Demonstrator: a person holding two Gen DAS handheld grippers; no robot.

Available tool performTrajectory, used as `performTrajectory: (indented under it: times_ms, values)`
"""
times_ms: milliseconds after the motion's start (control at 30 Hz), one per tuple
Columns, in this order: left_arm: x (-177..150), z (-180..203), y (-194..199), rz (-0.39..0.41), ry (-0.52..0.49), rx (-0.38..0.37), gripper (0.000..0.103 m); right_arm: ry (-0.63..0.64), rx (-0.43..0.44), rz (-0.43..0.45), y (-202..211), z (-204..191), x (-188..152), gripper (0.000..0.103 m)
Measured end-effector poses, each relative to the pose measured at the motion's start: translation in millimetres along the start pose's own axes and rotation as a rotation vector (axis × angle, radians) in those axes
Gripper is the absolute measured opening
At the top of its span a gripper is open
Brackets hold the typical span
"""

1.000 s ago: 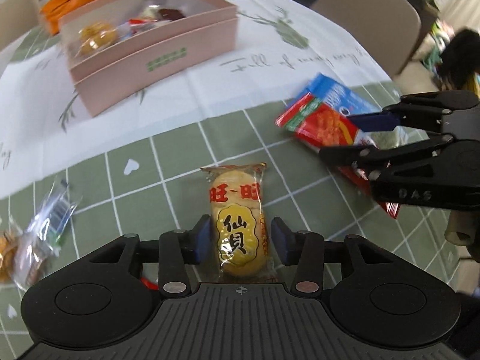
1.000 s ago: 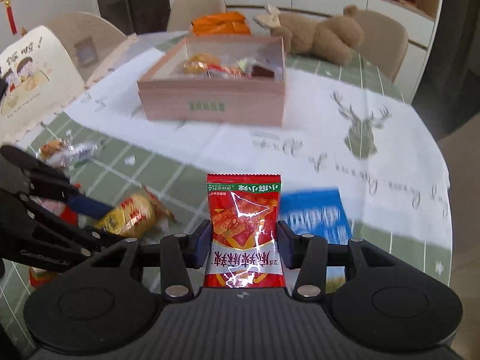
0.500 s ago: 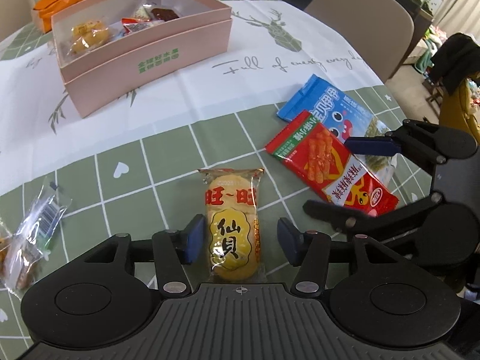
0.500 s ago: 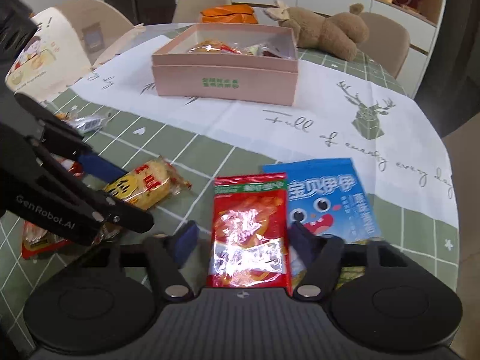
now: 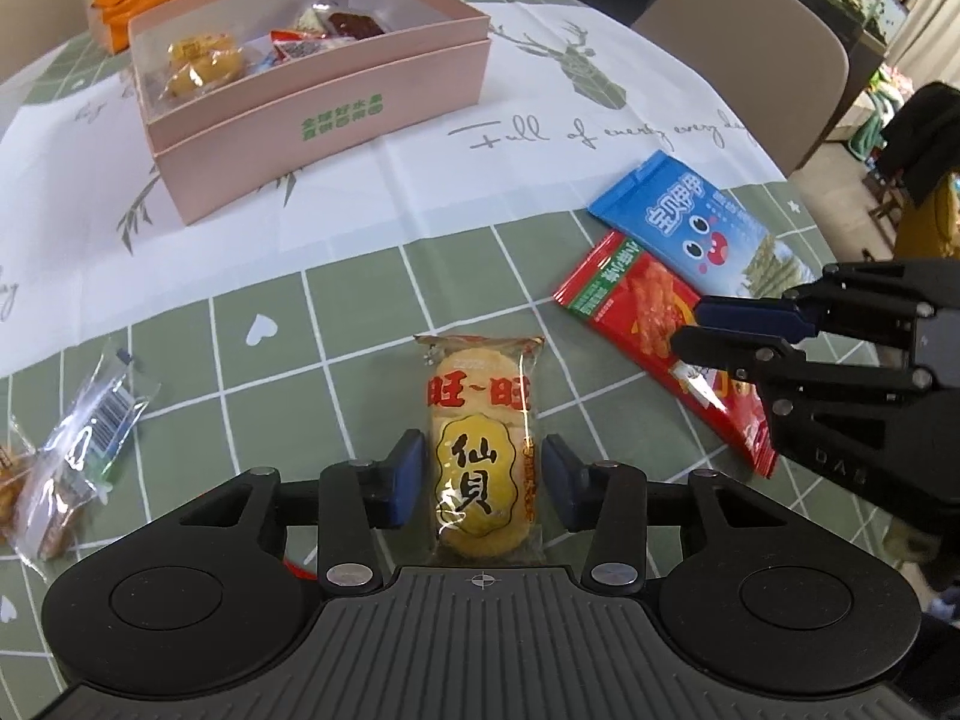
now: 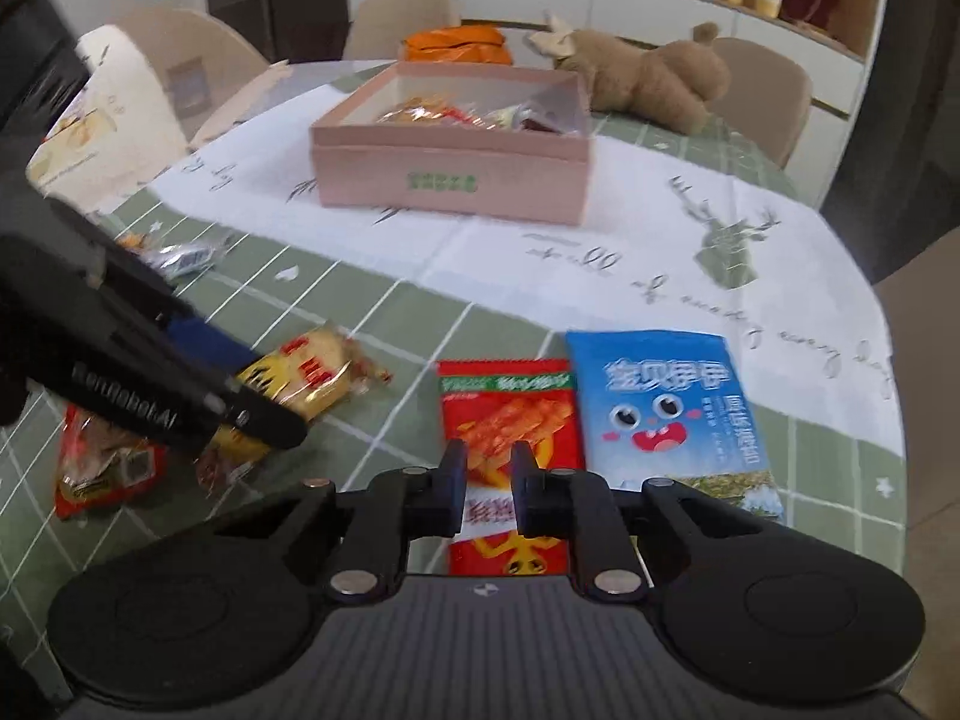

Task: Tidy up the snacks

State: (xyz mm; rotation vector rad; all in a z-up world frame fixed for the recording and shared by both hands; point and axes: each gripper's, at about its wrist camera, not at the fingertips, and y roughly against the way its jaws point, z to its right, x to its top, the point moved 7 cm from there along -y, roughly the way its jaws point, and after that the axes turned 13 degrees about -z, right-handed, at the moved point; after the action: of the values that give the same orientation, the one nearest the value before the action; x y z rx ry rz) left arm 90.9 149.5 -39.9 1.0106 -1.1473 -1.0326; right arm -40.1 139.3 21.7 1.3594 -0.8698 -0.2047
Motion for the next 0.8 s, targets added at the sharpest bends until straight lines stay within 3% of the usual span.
performTrajectory:
  times_ms: [100,167,267,433,567,700,733,800]
  values:
    - [-1.9,3.9,-0.4,0.009,-0.018,0.026,0.047,-0.016,0.014,-0.033,-4.0,3.3,-2.2,0.019]
    - [-2.8,3.2,0.0,0.012,-0.017,0.03,0.047,-0.027,0.019,-0.031,-5.0,3.7,-5.5,0.038]
    - [-2.9,-0.7,1.0,0.01,-0.003,0.034,0.045,-0.043,0.008,-0.023,-5.7,5.4,-8.9,0.058]
    - [-3.9,-9.5,2.4,0.01,0.022,0.043,0.045,-0.062,0.004,-0.035,-18.8,4.6,-10.4,0.064]
    - [-4.9,-14.3,3.6,0.007,0.039,0.037,0.045,-0.031,0.08,-0.028,-18.0,-10.2,-7.5,0.063]
    - [-2.8,-12.7,2.8,0.007,0.042,0.036,0.045,-0.042,0.064,-0.013,-20.9,-6.5,-3.4,0.062]
    - [-2.2,-12.4,2.5,0.012,0.039,0.039,0.045,-0.043,0.064,-0.017,-20.0,-4.9,-2.2,0.054]
    - [-1.2,-12.3,2.2,0.024,0.042,0.044,0.045,-0.037,0.049,-0.024,-16.9,-1.6,0.0,0.048]
